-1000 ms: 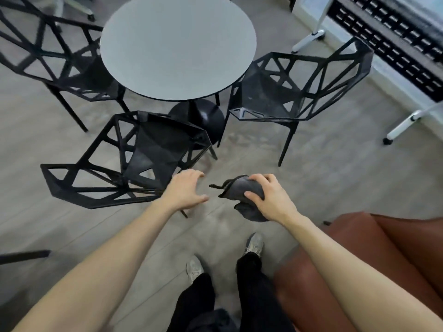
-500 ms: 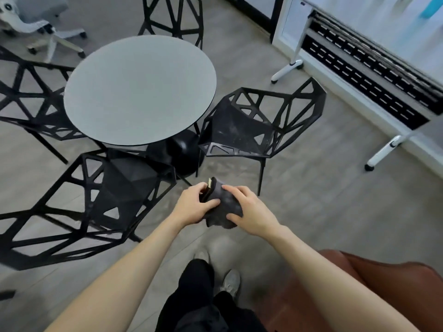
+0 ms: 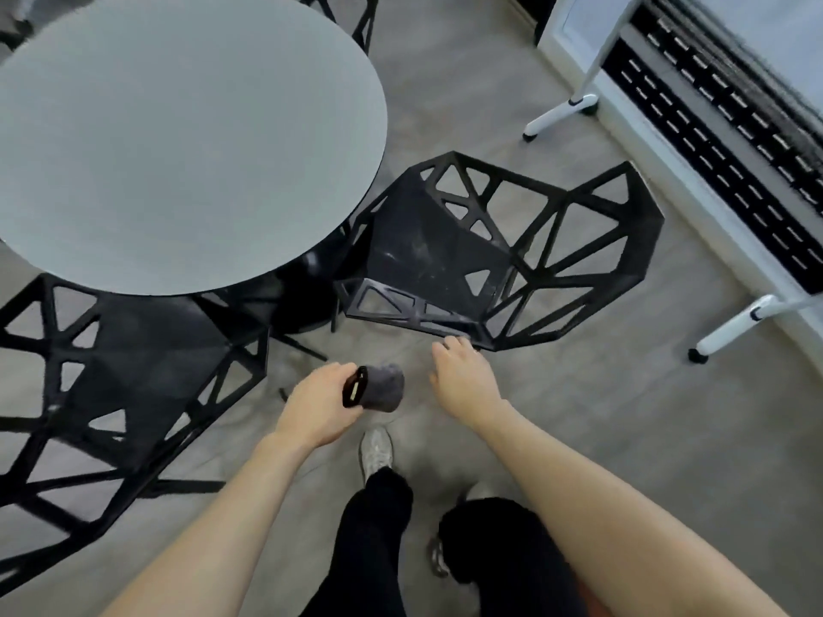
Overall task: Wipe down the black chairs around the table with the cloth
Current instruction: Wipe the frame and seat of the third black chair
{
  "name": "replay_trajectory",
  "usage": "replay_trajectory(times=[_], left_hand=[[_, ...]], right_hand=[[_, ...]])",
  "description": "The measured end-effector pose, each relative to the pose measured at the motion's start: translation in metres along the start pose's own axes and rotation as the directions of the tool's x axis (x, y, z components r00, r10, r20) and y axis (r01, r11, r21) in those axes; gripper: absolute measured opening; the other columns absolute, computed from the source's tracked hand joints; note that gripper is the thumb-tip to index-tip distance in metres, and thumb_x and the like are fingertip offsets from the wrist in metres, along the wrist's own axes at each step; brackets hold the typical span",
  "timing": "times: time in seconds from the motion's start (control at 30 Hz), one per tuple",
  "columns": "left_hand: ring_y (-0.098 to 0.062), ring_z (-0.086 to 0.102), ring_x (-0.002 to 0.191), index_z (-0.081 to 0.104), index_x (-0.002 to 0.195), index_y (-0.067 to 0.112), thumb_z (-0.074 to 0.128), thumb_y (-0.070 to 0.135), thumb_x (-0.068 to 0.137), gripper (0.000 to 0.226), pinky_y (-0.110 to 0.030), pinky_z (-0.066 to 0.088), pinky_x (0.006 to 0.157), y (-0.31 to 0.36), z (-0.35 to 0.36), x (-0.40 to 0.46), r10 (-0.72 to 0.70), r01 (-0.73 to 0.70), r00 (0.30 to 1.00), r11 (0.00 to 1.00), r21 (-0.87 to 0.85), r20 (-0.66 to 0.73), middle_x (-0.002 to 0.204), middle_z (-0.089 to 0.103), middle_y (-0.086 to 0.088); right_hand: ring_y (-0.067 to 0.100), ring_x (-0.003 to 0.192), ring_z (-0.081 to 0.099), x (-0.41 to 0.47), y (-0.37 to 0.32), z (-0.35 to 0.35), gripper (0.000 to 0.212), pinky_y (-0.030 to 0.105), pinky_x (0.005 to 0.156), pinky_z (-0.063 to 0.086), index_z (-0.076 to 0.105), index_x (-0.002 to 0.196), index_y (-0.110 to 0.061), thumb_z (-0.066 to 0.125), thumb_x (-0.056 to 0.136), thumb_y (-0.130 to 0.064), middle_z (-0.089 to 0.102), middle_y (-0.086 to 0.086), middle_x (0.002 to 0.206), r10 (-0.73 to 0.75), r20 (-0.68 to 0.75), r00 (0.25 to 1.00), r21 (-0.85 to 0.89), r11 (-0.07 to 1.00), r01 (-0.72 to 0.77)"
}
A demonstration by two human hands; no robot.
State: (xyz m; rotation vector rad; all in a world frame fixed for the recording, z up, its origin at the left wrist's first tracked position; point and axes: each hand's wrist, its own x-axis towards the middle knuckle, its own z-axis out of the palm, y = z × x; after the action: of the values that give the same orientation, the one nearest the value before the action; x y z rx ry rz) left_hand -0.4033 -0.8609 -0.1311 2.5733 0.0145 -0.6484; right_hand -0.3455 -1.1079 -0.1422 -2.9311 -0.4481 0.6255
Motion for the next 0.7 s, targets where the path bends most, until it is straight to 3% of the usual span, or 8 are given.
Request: replay_trajectory(times=[0.2, 0.27, 0.37, 0.47, 0.5, 0.57, 0.63, 0.7], left_hand=[[-0.019, 0.062, 0.096, 0.059, 0.109, 0.027, 0.072, 0.028, 0.084, 0.028, -0.041, 0.055, 0.079, -0.017, 0.063, 0.018, -0.061, 0.062, 0.989, 0.998, -0.001, -0.133, 0.120, 0.056, 0.014], [-0.021, 0.061, 0.099, 0.060, 0.105, 0.027, 0.074, 0.028, 0.080, 0.028, -0.042, 0.053, 0.083, -0.022, 0.092, 0.029, -0.067, 0.075, 0.982, 0.996, 0.040, -0.175, 0.115, 0.060, 0.012], [-0.024, 0.058, 0.087, 0.053, 0.088, 0.028, 0.078, 0.029, 0.073, 0.029, -0.039, 0.041, 0.076, -0.032, 0.135, 0.037, -0.090, 0.124, 0.957, 0.986, 0.108, -0.277, 0.087, 0.058, 0.011], [-0.026, 0.060, 0.081, 0.047, 0.085, 0.029, 0.078, 0.029, 0.073, 0.033, -0.041, 0.043, 0.084, -0.038, 0.169, 0.044, -0.135, 0.172, 0.934, 0.981, 0.085, -0.332, 0.072, 0.055, 0.011], [-0.025, 0.063, 0.086, 0.049, 0.089, 0.030, 0.078, 0.031, 0.074, 0.032, -0.045, 0.045, 0.101, -0.038, 0.180, 0.048, -0.121, 0.167, 0.928, 0.981, 0.103, -0.352, 0.075, 0.058, 0.011], [-0.020, 0.065, 0.100, 0.056, 0.100, 0.030, 0.078, 0.036, 0.078, 0.031, -0.050, 0.026, 0.129, -0.037, 0.197, 0.059, -0.075, 0.156, 0.911, 0.973, 0.169, -0.406, 0.088, 0.066, 0.011], [-0.020, 0.066, 0.103, 0.057, 0.102, 0.028, 0.076, 0.037, 0.079, 0.031, -0.047, 0.022, 0.132, -0.031, 0.212, 0.067, -0.034, 0.129, 0.890, 0.975, 0.179, -0.455, 0.093, 0.069, 0.008], [-0.028, 0.068, 0.093, 0.050, 0.098, 0.028, 0.074, 0.033, 0.082, 0.030, -0.046, 0.048, 0.113, -0.011, 0.226, 0.063, -0.051, 0.122, 0.873, 0.986, 0.116, -0.485, 0.086, 0.068, 0.004]], right_hand=[[0.034, 0.122, 0.060, 0.122, -0.006, 0.059, 0.038, 0.044, 0.099, 0.048, 0.053, 0.135, -0.010, 0.058, 0.099, -0.015, 0.062, 0.013, 0.131, -0.102, 0.062, 0.993, -0.183, 0.977, 0.112], [0.036, 0.111, 0.065, 0.148, -0.006, 0.089, 0.044, 0.042, 0.082, 0.051, 0.047, 0.139, -0.009, 0.060, 0.098, -0.017, 0.057, 0.016, 0.134, -0.118, 0.090, 0.989, -0.228, 0.964, 0.136], [0.033, 0.076, 0.060, 0.157, -0.001, 0.119, 0.049, 0.038, 0.056, 0.039, 0.042, 0.141, -0.011, 0.062, 0.096, -0.013, 0.047, 0.019, 0.139, -0.153, 0.017, 0.988, -0.319, 0.936, 0.150], [0.028, 0.063, 0.046, 0.156, 0.013, 0.135, 0.031, 0.039, 0.056, 0.036, 0.051, 0.134, -0.009, 0.051, 0.103, -0.011, 0.050, 0.014, 0.133, -0.273, -0.068, 0.960, -0.387, 0.894, 0.226], [0.028, 0.062, 0.048, 0.153, 0.021, 0.139, 0.026, 0.039, 0.056, 0.036, 0.056, 0.131, -0.009, 0.049, 0.106, -0.015, 0.052, 0.011, 0.130, -0.305, -0.100, 0.947, -0.415, 0.878, 0.239], [0.031, 0.066, 0.058, 0.140, 0.043, 0.148, 0.032, 0.040, 0.057, 0.038, 0.066, 0.121, -0.010, 0.045, 0.111, -0.032, 0.056, 0.008, 0.123, -0.378, -0.168, 0.910, -0.433, 0.858, 0.277], [0.034, 0.067, 0.064, 0.112, 0.075, 0.159, 0.052, 0.039, 0.057, 0.040, 0.071, 0.105, -0.012, 0.039, 0.111, -0.051, 0.059, 0.006, 0.109, -0.473, -0.254, 0.844, -0.404, 0.844, 0.352], [0.034, 0.057, 0.062, 0.079, 0.124, 0.174, 0.063, 0.037, 0.051, 0.038, 0.071, 0.089, -0.014, 0.035, 0.108, -0.062, 0.059, 0.003, 0.093, -0.546, -0.383, 0.745, -0.415, 0.822, 0.389]])
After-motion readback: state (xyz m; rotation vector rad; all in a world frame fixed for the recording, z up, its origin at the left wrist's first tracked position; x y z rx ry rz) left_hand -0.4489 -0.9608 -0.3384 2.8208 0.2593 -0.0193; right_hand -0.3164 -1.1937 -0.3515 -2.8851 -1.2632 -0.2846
